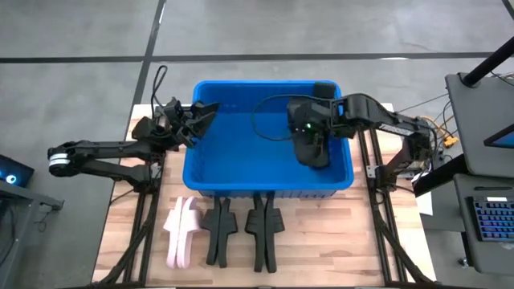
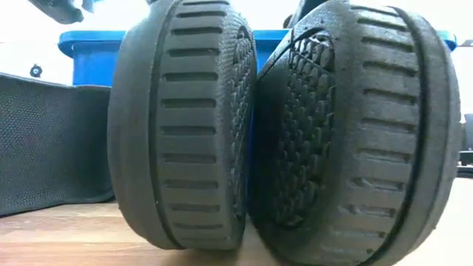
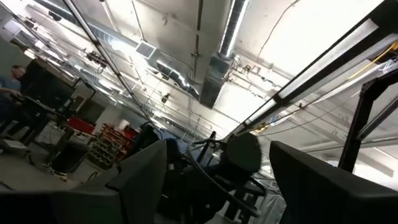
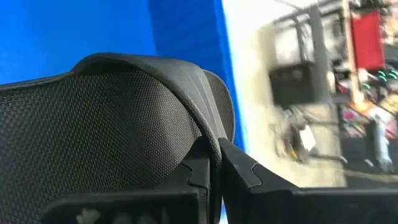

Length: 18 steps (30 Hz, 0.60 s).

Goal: Pick and place slides into bin
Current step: Put the black slide into the bin

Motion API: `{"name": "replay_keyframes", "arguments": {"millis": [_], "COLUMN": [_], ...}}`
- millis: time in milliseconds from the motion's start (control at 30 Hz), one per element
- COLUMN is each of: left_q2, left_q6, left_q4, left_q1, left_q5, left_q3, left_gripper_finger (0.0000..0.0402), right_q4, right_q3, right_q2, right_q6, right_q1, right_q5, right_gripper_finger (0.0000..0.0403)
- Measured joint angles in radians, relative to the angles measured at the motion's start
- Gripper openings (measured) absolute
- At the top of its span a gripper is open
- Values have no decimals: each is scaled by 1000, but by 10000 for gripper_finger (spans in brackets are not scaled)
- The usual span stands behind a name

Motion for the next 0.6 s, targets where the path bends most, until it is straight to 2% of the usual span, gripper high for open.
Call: {"name": "replay_keyframes", "arguments": {"millis": [167, 300, 500, 600], "left_q2": [15, 19, 18, 27], "left_q6": [0, 0, 1, 51], "left_q4": [-7, -7, -7, -6], "left_q1": [0, 5, 21, 24], "left_q5": [-41, -105, -122, -123], "left_q3": [1, 0, 0, 0], "left_gripper_finger": [270, 270, 270, 270], "right_q4": [357, 645, 769, 818], "right_q3": [-200, -366, -602, -720], "right_q2": [-76, -165, -299, -356], "right_q6": [-186, -257, -294, -315], "right_q1": [-88, -154, -231, -265], "right_q5": [-113, -187, -187, -186], "right_gripper_finger": [9, 9, 9, 9]}}
